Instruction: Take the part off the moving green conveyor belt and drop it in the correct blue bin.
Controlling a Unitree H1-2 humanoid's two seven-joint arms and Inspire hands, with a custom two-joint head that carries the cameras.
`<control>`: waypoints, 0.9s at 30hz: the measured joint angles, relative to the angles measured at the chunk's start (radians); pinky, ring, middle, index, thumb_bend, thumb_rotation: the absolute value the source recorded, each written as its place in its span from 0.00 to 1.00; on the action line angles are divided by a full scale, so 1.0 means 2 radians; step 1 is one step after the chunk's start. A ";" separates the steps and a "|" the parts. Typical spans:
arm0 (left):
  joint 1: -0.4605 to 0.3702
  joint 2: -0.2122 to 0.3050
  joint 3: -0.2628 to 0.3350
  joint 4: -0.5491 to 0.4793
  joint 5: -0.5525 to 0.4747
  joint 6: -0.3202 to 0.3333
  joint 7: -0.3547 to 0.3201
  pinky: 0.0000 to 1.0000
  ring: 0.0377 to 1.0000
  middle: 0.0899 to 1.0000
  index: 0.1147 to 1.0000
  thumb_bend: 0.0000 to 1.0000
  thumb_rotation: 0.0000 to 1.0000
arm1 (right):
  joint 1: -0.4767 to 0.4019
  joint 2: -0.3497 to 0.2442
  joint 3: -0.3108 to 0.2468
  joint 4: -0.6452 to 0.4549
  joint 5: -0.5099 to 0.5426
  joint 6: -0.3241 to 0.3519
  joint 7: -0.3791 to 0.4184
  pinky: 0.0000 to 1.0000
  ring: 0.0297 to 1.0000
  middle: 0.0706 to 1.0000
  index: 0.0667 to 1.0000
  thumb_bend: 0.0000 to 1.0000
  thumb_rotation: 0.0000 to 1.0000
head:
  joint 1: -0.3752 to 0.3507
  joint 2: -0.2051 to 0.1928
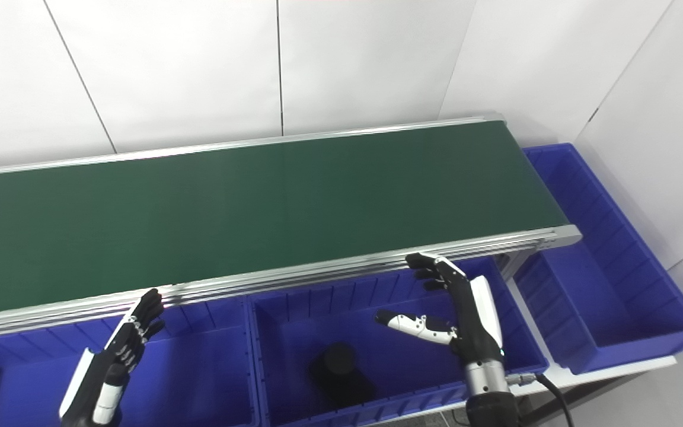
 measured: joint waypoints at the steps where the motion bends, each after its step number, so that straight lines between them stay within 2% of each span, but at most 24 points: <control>1: 0.000 0.000 0.000 0.000 0.000 0.000 0.000 0.91 0.95 0.96 0.93 0.82 1.00 | 0.001 0.001 0.004 -0.009 0.008 0.000 0.005 0.64 0.68 0.71 0.69 0.90 0.36 | 0.007 0.001; 2: 0.000 0.000 0.000 0.000 0.000 0.000 0.000 0.91 0.95 0.95 0.93 0.81 1.00 | 0.001 0.002 0.009 -0.018 0.014 0.000 0.009 0.64 0.68 0.71 0.69 0.90 0.36 | 0.007 0.001; 3: 0.000 0.000 0.000 0.000 0.000 0.000 0.000 0.91 0.94 0.95 0.93 0.81 1.00 | 0.001 0.003 0.014 -0.024 0.020 -0.001 0.014 0.65 0.68 0.71 0.70 0.90 0.37 | 0.031 0.002; 5: 0.001 0.000 0.000 -0.005 0.000 0.000 0.000 0.90 0.94 0.95 0.92 0.80 1.00 | 0.002 0.005 0.026 -0.034 0.032 -0.001 0.021 0.65 0.68 0.71 0.70 0.88 0.37 | 0.057 0.005; 6: 0.003 -0.001 0.000 -0.010 0.001 0.000 0.000 0.90 0.94 0.95 0.92 0.80 1.00 | 0.002 0.006 0.032 -0.039 0.038 -0.003 0.027 0.65 0.68 0.71 0.70 0.88 0.37 | 0.057 0.005; 8: 0.003 -0.002 -0.002 -0.014 0.008 0.000 0.000 0.89 0.94 0.95 0.92 0.81 1.00 | 0.002 0.007 0.044 -0.043 0.042 -0.008 0.029 0.64 0.68 0.70 0.70 0.88 0.39 | 0.087 0.007; 9: 0.004 -0.003 -0.003 -0.014 0.010 0.000 0.000 0.89 0.94 0.94 0.92 0.82 1.00 | 0.001 0.009 0.050 -0.043 0.043 -0.014 0.030 0.63 0.68 0.70 0.70 0.88 0.40 | 0.087 0.007; 13: 0.008 -0.015 -0.004 -0.015 0.031 0.000 0.005 0.88 0.93 0.93 0.90 0.82 1.00 | -0.012 0.027 0.077 -0.035 0.049 -0.045 0.032 0.64 0.70 0.72 0.71 0.88 0.44 | 0.135 0.007; 15: 0.010 -0.020 -0.006 -0.016 0.039 0.000 0.008 0.89 0.93 0.93 0.91 0.81 1.00 | -0.020 0.034 0.087 -0.018 0.063 -0.061 0.037 0.67 0.72 0.74 0.72 0.86 0.47 | 0.137 0.007; 17: 0.011 -0.020 -0.007 -0.016 0.045 0.000 0.011 0.88 0.93 0.93 0.90 0.79 1.00 | -0.027 0.038 0.098 0.005 0.077 -0.071 0.045 0.69 0.74 0.75 0.73 0.86 0.55 | 0.168 0.005; 18: 0.011 -0.020 -0.007 -0.016 0.050 0.000 0.014 0.88 0.93 0.93 0.90 0.78 1.00 | -0.028 0.040 0.104 0.015 0.080 -0.077 0.048 0.69 0.74 0.76 0.73 0.86 0.57 | 0.168 0.005; 19: 0.012 -0.020 -0.008 -0.016 0.055 0.000 0.019 0.88 0.93 0.93 0.90 0.78 1.00 | -0.027 0.042 0.109 0.028 0.081 -0.085 0.049 0.71 0.75 0.76 0.74 0.84 0.64 | 0.170 0.005; 21: 0.013 -0.020 -0.010 -0.016 0.063 0.000 0.026 0.88 0.93 0.93 0.90 0.77 1.00 | -0.027 0.047 0.118 0.048 0.077 -0.099 0.050 0.73 0.77 0.78 0.76 0.84 0.72 | 0.198 0.001; 22: 0.013 -0.020 -0.012 -0.016 0.066 0.000 0.030 0.88 0.93 0.93 0.90 0.77 1.00 | -0.027 0.048 0.120 0.062 0.075 -0.105 0.050 0.74 0.78 0.78 0.76 0.84 0.76 | 0.201 0.001; 23: 0.013 -0.020 -0.014 -0.016 0.071 0.000 0.035 0.88 0.93 0.93 0.90 0.76 1.00 | -0.027 0.049 0.122 0.071 0.074 -0.110 0.050 0.77 0.81 0.81 0.79 0.85 0.83 | 0.214 -0.002; 25: 0.013 -0.021 -0.018 -0.016 0.087 0.000 0.045 0.88 0.92 0.93 0.90 0.76 1.00 | -0.026 0.050 0.124 0.091 0.078 -0.119 0.052 0.81 0.84 0.83 0.82 0.87 0.92 | 0.214 -0.002; 27: 0.014 -0.020 -0.024 -0.016 0.102 0.000 0.058 0.88 0.92 0.93 0.90 0.76 1.00 | -0.026 0.050 0.126 0.109 0.083 -0.125 0.057 0.82 0.85 0.84 0.83 0.88 0.97 | 0.238 -0.007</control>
